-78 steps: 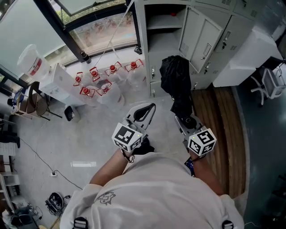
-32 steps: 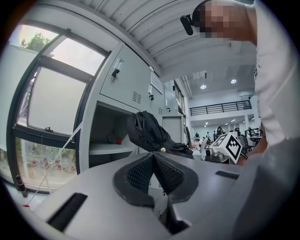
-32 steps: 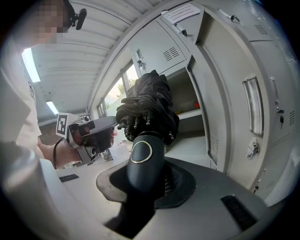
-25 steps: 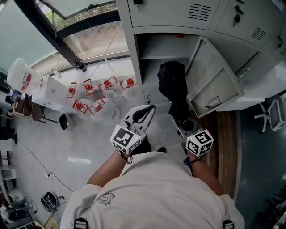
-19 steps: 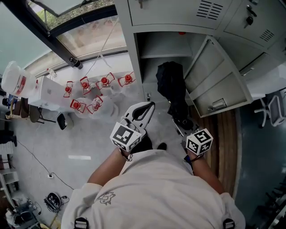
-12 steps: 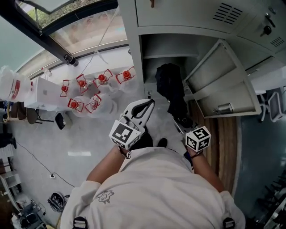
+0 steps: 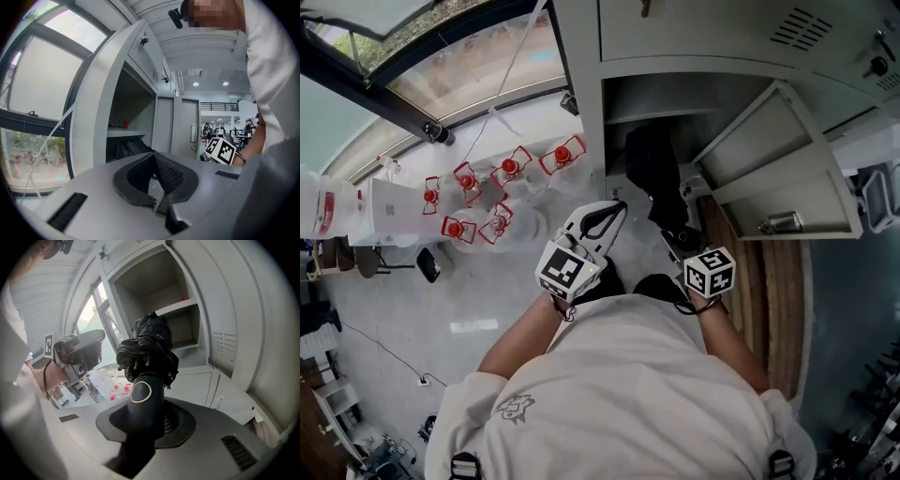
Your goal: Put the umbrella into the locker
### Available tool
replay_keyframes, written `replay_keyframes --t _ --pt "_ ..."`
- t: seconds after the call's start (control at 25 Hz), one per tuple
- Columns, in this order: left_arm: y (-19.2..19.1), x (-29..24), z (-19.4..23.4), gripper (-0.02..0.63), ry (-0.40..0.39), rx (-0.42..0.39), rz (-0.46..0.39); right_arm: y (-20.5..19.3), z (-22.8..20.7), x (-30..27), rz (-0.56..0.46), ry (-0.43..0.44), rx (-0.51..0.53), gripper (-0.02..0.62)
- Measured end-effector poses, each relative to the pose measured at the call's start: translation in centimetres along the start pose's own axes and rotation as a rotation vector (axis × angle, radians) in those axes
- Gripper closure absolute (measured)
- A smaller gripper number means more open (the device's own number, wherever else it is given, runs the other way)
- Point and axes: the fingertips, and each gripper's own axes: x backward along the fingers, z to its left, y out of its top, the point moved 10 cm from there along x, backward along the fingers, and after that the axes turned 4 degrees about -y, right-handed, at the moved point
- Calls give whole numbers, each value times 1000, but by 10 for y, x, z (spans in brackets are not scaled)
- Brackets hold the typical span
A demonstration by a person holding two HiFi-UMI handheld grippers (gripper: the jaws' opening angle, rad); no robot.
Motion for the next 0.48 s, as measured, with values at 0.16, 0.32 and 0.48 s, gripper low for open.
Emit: replay_keyframes --t 0.16,0.32,0.48 --pt "-5 -10 1 595 -22 11 7 3 -9 -12 38 -11 -2 479" --pt "-6 -22 5 595 -26 32 15 11 -24 -24 62 -16 12 477" --pt "-1 -26 9 595 11 30 27 26 -35 -37 86 -9 40 476"
